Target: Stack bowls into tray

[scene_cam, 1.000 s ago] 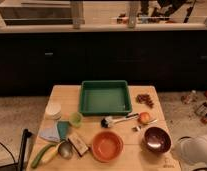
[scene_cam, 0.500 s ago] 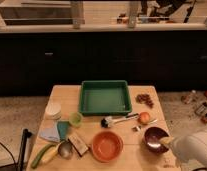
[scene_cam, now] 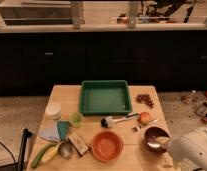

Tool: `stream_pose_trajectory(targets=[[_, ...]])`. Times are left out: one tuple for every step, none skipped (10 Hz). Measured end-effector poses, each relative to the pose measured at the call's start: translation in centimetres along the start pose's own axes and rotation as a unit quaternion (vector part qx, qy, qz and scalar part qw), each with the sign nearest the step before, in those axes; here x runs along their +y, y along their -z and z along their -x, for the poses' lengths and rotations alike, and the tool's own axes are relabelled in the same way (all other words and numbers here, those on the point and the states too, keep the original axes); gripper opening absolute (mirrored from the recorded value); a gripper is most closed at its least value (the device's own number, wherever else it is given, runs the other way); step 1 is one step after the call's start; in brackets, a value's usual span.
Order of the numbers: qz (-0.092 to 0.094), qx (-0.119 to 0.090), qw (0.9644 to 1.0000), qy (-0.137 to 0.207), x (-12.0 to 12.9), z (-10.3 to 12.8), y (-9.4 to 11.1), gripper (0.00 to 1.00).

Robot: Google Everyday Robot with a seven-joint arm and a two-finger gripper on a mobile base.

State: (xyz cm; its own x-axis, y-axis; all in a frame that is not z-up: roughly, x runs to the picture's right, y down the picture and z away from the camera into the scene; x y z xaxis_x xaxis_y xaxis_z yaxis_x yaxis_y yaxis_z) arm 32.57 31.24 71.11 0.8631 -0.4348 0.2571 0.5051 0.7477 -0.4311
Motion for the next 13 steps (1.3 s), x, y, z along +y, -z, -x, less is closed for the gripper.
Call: stream_pose_trajectory(targets=[[0.002, 0.000, 1.0000, 0.000, -0.3, -0.1, -0.4, 0.78], [0.006, 0.000, 1.0000, 0.001, -0.4, -0.2, -0.8, 0.73], [0.009, 0.001, 1.0000, 0.001, -0.7, -0.3, -1.2, 0.61], [0.011, 0.002, 0.9999, 0.001, -0.8, -0.4, -1.4, 0.50], [0.012, 0.002, 0.9999, 0.000, -0.9, -0.5, -1.5, 0.41], [0.012, 0.002, 0.9999, 0.000, -1.1, -0.6, -1.5, 0.29], [0.014, 0.002, 0.9999, -0.001, -1.0, -0.7, -1.5, 0.18], [0.014, 0.001, 0.9999, -0.003, -1.0, -0.8, -1.5, 0.10], [0.012, -0.001, 0.9999, -0.005, -1.0, -0.7, -1.6, 0.02], [0.011, -0.004, 0.9999, -0.004, -1.0, -0.7, -1.7, 0.00], [0.008, -0.006, 0.9999, -0.003, -1.1, -0.6, -1.7, 0.00], [0.007, -0.009, 0.9999, -0.002, -1.2, -0.4, -1.7, 0.00], [0.004, -0.011, 0.9999, -0.002, -1.2, -0.2, -1.7, 0.00]])
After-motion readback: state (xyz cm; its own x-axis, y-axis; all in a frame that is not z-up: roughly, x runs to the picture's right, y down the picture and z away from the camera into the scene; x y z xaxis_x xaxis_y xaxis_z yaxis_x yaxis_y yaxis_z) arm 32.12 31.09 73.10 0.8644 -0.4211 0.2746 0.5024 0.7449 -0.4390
